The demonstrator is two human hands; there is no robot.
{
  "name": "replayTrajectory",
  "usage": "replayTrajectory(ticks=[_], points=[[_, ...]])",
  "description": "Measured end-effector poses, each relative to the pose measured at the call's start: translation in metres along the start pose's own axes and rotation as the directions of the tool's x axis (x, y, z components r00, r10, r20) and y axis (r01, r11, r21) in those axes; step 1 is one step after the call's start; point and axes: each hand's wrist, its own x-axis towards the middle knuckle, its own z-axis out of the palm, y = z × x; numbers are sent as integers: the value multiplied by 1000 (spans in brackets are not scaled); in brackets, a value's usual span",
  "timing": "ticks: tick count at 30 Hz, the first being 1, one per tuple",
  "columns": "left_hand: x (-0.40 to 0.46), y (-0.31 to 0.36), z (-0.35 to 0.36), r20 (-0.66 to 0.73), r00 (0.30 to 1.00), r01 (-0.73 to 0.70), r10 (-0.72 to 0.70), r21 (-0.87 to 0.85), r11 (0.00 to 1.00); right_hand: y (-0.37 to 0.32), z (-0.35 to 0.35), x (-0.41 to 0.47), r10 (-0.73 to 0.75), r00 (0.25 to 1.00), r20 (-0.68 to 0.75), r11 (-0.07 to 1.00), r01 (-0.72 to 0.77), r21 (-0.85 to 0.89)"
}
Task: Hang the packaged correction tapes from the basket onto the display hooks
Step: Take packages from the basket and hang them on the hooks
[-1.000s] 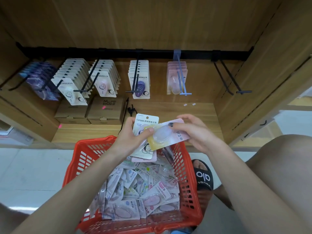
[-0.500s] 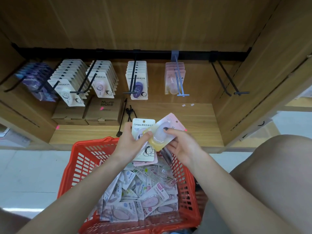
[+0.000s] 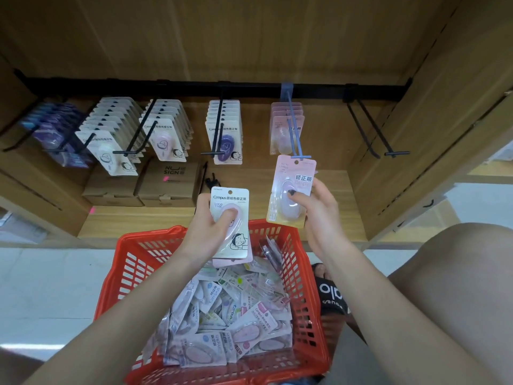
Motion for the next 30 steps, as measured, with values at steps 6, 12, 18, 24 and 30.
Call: replayTrajectory(ticks=[6, 12, 18, 24, 30], points=[[0, 3, 0, -8, 1000, 19, -19, -6, 1000, -4, 1, 16, 10, 1000, 1, 1000, -10, 10], [0, 5, 2, -12, 1000, 21, -21, -14, 1000, -2, 5, 35, 14, 998, -54, 999, -16, -43], [-2, 7, 2, 11, 1000, 30, -29, -91, 995, -10, 14, 81, 232, 960, -156, 967, -245, -68], [-4, 13, -1, 52, 999, 4, 4, -150, 989, -27, 31, 121, 304, 941, -148, 952, -306, 12], [-4, 16, -4, 53, 998, -11, 19, -158, 987, -26, 34, 127, 370, 921, -121, 928, -373, -1]])
